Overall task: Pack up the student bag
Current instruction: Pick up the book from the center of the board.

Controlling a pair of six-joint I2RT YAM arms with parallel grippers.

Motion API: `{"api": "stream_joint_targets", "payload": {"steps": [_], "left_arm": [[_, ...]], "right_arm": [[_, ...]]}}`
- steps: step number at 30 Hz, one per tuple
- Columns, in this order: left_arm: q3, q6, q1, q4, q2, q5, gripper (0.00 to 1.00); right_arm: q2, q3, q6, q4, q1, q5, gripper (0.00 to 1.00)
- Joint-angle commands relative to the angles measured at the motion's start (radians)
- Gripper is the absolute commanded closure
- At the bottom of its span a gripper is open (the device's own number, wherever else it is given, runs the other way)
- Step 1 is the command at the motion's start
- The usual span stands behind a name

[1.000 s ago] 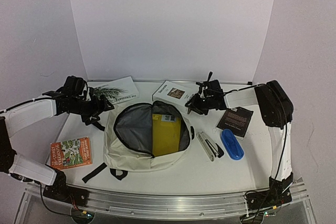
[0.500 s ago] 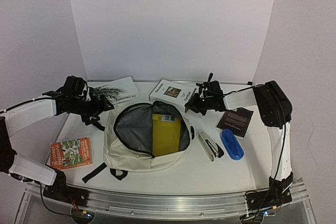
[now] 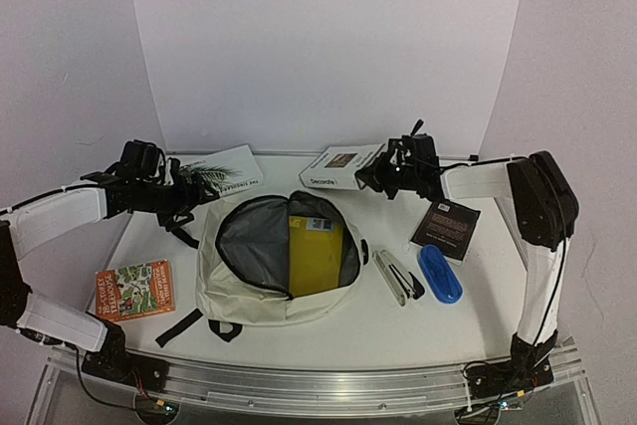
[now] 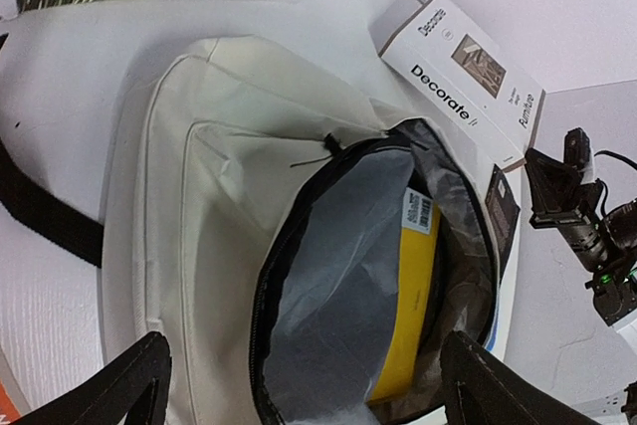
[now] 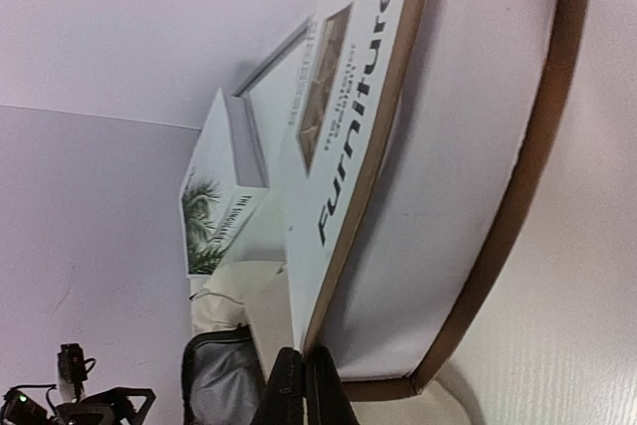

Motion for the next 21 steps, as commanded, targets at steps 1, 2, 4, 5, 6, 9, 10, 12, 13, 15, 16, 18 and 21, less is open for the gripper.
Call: {"api": "stream_joint_targets", "payload": {"steps": [1, 2, 4, 5, 6, 9, 10, 12, 13, 15, 16, 18, 21], "left_arm": [[0.085, -0.006, 0.006, 0.139, 0.036, 0.068, 0.06], [0.095, -0.009, 0.006, 0.157, 0.052, 0.085, 0.06], [0.113, -0.014, 0.006, 0.189, 0.082, 0.122, 0.06], [0.121, -0.016, 0.006, 0.207, 0.098, 0.134, 0.06], [0.129, -0.018, 0.006, 0.215, 0.111, 0.144, 0.06], [0.141, -0.025, 0.006, 0.252, 0.137, 0.164, 0.06], [0.143, -0.029, 0.005, 0.264, 0.144, 0.172, 0.06], [0.143, -0.039, 0.006, 0.299, 0.158, 0.205, 0.06], [0.143, -0.046, 0.006, 0.319, 0.165, 0.223, 0.06], [0.144, -0.056, 0.005, 0.35, 0.176, 0.257, 0.05], [0.145, -0.061, 0.004, 0.367, 0.18, 0.27, 0.05], [0.146, -0.072, 0.003, 0.405, 0.183, 0.3, 0.03], [0.14, -0.092, 0.002, 0.463, 0.182, 0.346, 0.0]], "right_arm": [[-0.12, -0.008, 0.013, 0.084, -0.004, -0.032, 1.0], [-0.134, -0.013, 0.013, 0.084, -0.003, -0.04, 1.0], [-0.168, -0.026, 0.01, 0.086, -0.003, -0.06, 1.0], [-0.183, -0.032, 0.006, 0.086, -0.003, -0.07, 1.0], [-0.201, -0.041, 0.002, 0.086, -0.003, -0.082, 1.0], [-0.254, -0.072, -0.01, 0.086, -0.004, -0.116, 1.0], [-0.269, -0.081, -0.016, 0.086, -0.002, -0.135, 1.0], [-0.299, -0.096, -0.032, 0.086, 0.001, -0.175, 1.0], [-0.314, -0.104, -0.04, 0.086, 0.004, -0.194, 1.0], [-0.341, -0.116, -0.056, 0.086, 0.012, -0.233, 1.0], [-0.352, -0.12, -0.063, 0.087, 0.017, -0.254, 1.0], [-0.368, -0.122, -0.077, 0.089, 0.029, -0.3, 1.0], [-0.389, -0.118, -0.088, 0.104, 0.052, -0.361, 1.0]]}}
